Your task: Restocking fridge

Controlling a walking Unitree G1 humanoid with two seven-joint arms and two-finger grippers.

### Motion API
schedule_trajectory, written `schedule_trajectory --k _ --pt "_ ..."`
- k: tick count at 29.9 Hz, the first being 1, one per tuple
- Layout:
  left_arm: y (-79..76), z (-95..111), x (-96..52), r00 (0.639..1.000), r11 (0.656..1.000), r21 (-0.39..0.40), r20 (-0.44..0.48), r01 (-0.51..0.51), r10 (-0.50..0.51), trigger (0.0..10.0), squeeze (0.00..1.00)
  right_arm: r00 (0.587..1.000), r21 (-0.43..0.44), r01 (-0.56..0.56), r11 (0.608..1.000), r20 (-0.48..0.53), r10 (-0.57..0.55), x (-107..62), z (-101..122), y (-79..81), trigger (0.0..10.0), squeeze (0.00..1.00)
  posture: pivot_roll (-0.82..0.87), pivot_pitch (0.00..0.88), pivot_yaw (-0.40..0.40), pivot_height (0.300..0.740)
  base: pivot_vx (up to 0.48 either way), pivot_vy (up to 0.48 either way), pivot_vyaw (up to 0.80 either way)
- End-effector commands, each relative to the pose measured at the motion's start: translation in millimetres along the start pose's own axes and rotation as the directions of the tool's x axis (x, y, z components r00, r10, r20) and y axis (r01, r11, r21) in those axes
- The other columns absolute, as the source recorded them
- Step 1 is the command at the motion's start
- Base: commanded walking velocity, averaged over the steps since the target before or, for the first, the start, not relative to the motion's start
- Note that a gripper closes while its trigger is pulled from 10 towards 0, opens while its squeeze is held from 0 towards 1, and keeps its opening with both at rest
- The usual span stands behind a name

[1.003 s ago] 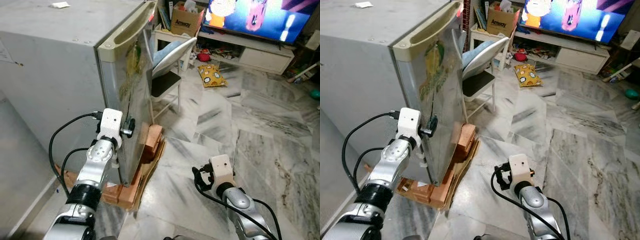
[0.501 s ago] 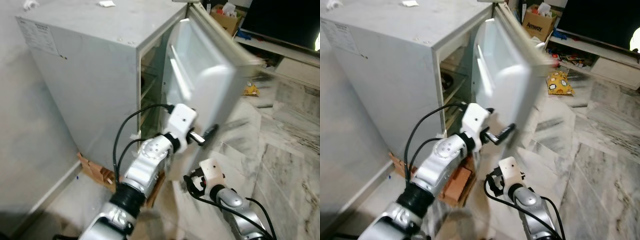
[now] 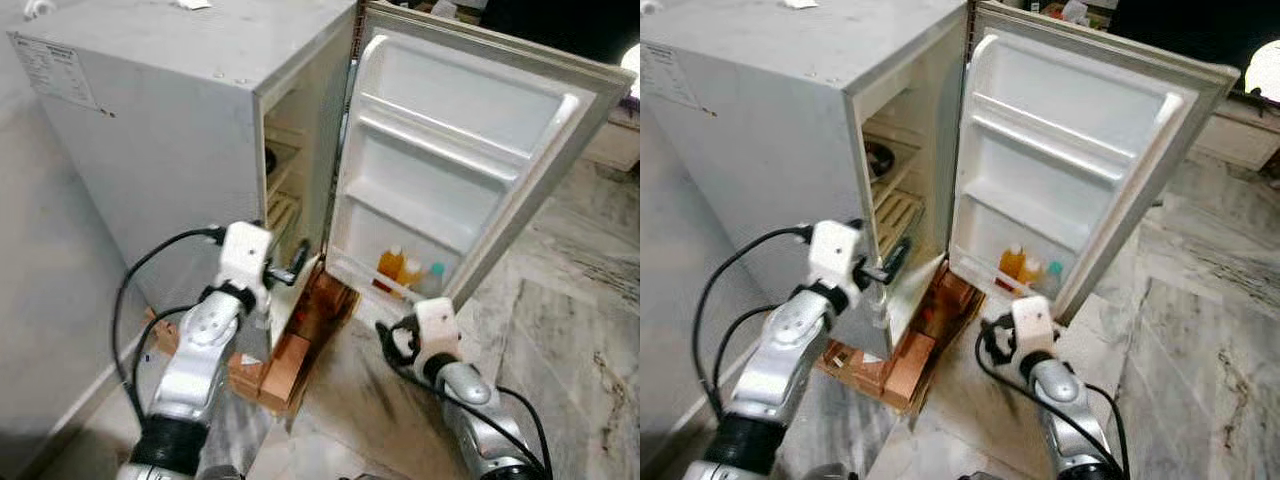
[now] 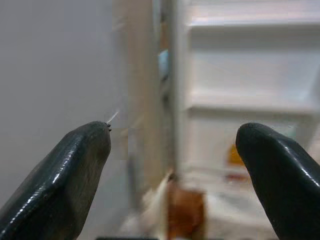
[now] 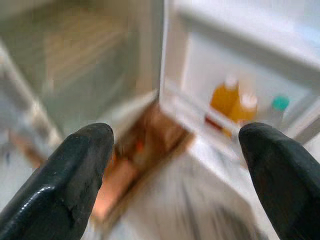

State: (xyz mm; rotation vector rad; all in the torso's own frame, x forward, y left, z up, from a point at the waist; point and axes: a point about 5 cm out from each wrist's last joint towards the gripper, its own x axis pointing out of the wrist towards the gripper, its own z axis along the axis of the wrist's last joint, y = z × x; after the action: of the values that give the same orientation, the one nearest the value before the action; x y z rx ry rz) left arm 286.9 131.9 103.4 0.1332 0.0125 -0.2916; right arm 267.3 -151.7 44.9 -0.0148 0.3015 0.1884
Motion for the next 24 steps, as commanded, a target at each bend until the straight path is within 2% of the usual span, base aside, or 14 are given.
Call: schedule_trajectory --k 1,2,3,5,8,9,11,12,13,16,19,22,24 --pt "3.0 2 -3.5 0.999 0.999 -0.019 0.010 -0.042 0.042 10.0 0.00 0.997 0.007 0.033 0.999 0.073 -0.033 1.2 15 -6.4 10.0 0.00 0.12 0.000 -0.081 0.740 0.000 -0.472 0.00" --pt "3.0 2 -3.5 0.999 0.999 -0.019 0.010 -0.042 0.042 10.0 0.00 0.997 0.007 0.033 0.999 0.073 -0.033 1.2 15 -6.4 10.0 0.00 0.12 0.000 -0.081 0.740 0.000 -0.472 0.00" --pt "5.8 -1 -8.6 0.997 0.997 -0.018 0.004 -0.080 0.080 10.0 0.00 0.996 -0.032 0.054 0.998 0.078 -0.051 2.6 18 -7.2 10.0 0.00 0.12 0.000 -0.084 0.740 0.000 -0.465 0.00" --pt "6.4 -1 -13.3 0.995 0.995 0.035 0.018 -0.097 0.097 10.0 0.00 0.996 -0.093 0.056 0.994 0.076 -0.050 4.2 18 -7.1 10.0 0.00 0.13 0.000 -0.084 0.740 0.000 -0.461 0.00" --pt "5.5 0 -17.4 0.993 0.992 0.033 0.016 -0.120 0.119 10.0 0.00 0.993 -0.103 0.061 0.993 0.108 -0.050 4.7 24 -8.1 10.0 0.00 0.13 0.000 -0.089 0.740 0.000 -0.447 0.00" --pt "6.2 1 -19.4 0.990 0.990 0.038 0.014 -0.138 0.137 10.0 0.00 0.991 -0.140 0.081 0.987 0.115 -0.065 6.2 27 -10.7 10.0 0.00 0.14 0.000 -0.091 0.740 0.000 -0.442 0.00" --pt "6.8 1 -20.7 0.988 0.987 0.045 0.007 -0.157 0.156 10.0 0.00 0.996 -0.193 0.079 0.978 0.059 -0.069 9.8 22 -10.8 10.0 0.00 0.14 0.003 -0.090 0.740 0.000 -0.439 0.00" --pt "6.2 -1 -22.2 0.986 0.985 0.046 -0.006 -0.166 0.167 10.0 0.00 0.997 -0.192 0.069 0.979 0.046 -0.061 11.8 21 -8.5 10.0 0.00 0.14 0.003 -0.090 0.740 0.000 -0.435 0.00" --pt "5.7 -2 -22.7 0.986 0.985 0.043 -0.011 -0.166 0.167 10.0 0.00 0.997 -0.178 0.066 0.982 0.060 -0.056 12.0 23 -7.1 10.0 0.00 0.14 0.003 -0.089 0.740 0.000 -0.435 0.00" --pt "-0.4 -6 -25.3 0.989 0.989 0.041 -0.023 -0.146 0.147 10.0 0.00 0.992 -0.251 0.093 0.964 0.110 -0.067 13.5 28 -2.3 10.0 0.00 0.13 0.003 -0.086 0.740 0.283 -0.384 0.00" --pt "-6.1 -5 -24.1 0.990 0.990 0.029 -0.020 -0.138 0.139 10.0 0.00 0.991 -0.163 0.082 0.983 0.116 -0.063 12.3 26 3.0 10.0 0.00 0.13 0.001 -0.085 0.740 0.340 -0.334 0.00" --pt "-9.1 -4 -22.0 0.991 0.990 0.031 -0.020 -0.135 0.135 10.0 0.00 0.994 -0.174 0.028 0.984 0.105 -0.010 10.2 26 6.4 10.0 0.00 0.12 0.002 -0.084 0.740 0.359 -0.315 0.00" --pt "-9.7 -4 -21.4 0.991 0.991 0.030 -0.022 -0.133 0.133 10.0 0.00 0.992 -0.149 0.047 0.988 0.122 -0.029 10.1 29 4.7 10.0 0.00 0.12 0.001 -0.083 0.740 0.362 -0.313 0.00"
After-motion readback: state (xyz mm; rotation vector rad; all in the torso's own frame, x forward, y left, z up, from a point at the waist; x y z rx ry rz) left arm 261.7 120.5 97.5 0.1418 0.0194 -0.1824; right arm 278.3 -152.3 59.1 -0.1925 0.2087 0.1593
